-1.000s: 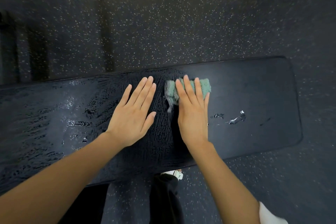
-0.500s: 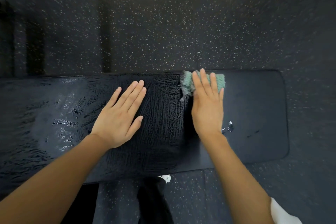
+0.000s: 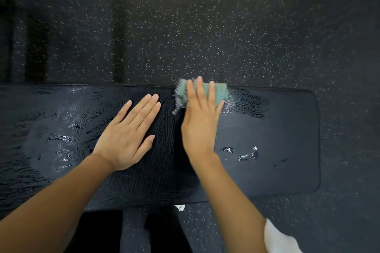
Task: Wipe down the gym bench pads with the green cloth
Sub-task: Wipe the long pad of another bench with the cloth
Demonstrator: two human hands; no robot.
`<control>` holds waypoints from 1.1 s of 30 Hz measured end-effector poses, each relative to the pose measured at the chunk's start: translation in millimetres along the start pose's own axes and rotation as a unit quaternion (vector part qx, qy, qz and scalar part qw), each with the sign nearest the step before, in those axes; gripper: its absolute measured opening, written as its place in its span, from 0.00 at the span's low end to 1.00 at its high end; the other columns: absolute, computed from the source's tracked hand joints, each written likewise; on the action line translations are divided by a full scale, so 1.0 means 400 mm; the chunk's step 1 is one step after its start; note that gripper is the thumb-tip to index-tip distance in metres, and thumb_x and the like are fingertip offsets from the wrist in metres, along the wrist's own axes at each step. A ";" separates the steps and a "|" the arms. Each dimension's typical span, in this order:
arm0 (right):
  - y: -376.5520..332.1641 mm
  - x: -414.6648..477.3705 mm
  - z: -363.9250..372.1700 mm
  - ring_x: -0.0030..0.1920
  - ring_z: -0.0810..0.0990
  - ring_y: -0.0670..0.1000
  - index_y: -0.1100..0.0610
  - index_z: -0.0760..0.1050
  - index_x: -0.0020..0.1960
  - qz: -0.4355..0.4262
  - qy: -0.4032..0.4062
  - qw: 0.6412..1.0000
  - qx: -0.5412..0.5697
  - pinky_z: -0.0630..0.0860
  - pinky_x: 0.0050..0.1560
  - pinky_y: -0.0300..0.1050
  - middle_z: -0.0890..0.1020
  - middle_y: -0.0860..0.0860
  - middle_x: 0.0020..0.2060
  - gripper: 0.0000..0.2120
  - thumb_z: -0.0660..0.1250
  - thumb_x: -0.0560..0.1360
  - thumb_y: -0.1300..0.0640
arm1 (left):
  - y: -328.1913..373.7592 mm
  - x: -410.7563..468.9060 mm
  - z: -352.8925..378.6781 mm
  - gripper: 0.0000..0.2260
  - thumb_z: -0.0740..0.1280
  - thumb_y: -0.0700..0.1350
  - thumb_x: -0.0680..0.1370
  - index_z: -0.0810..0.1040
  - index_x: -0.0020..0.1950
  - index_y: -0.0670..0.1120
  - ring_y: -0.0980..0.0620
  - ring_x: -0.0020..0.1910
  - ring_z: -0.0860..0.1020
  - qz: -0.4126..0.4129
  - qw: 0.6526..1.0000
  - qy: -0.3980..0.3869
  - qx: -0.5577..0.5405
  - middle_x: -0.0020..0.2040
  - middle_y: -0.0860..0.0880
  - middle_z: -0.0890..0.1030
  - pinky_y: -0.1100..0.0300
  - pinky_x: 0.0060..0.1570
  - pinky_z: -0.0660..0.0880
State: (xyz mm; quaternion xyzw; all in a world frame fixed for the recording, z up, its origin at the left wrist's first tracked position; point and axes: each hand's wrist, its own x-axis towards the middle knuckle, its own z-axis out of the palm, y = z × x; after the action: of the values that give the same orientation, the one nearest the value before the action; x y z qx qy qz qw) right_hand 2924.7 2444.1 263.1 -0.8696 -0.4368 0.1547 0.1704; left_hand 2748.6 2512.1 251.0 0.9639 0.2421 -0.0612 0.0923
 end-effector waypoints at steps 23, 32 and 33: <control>0.134 -0.024 -0.057 0.79 0.45 0.53 0.49 0.54 0.79 0.149 0.057 0.987 -0.007 0.41 0.76 0.61 0.53 0.47 0.79 0.27 0.53 0.83 0.63 | -0.002 -0.001 0.006 0.30 0.48 0.54 0.82 0.52 0.81 0.40 0.47 0.81 0.51 0.004 1.000 0.006 -0.004 0.82 0.44 0.51 0.46 0.78 0.50; 0.016 -0.131 0.019 0.79 0.51 0.54 0.50 0.58 0.78 -0.028 -0.009 0.999 -0.045 0.43 0.75 0.57 0.58 0.48 0.78 0.29 0.56 0.78 0.63 | -0.003 0.000 0.008 0.31 0.48 0.54 0.82 0.51 0.81 0.40 0.47 0.81 0.49 0.003 1.000 0.009 -0.007 0.82 0.44 0.50 0.46 0.78 0.49; 0.029 -0.130 0.010 0.79 0.51 0.53 0.50 0.58 0.78 -0.037 -0.014 0.998 -0.048 0.43 0.75 0.56 0.58 0.48 0.78 0.30 0.57 0.78 0.64 | -0.003 -0.001 0.009 0.31 0.48 0.54 0.82 0.50 0.81 0.40 0.47 0.81 0.49 0.003 1.000 0.011 -0.008 0.82 0.44 0.50 0.46 0.78 0.49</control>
State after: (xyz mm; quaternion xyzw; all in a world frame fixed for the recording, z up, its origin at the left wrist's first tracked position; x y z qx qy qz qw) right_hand 2901.5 2396.0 260.6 -0.8577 -0.4781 0.1390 0.1283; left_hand 2747.5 2512.0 247.4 0.9646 0.2403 -0.0487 0.0974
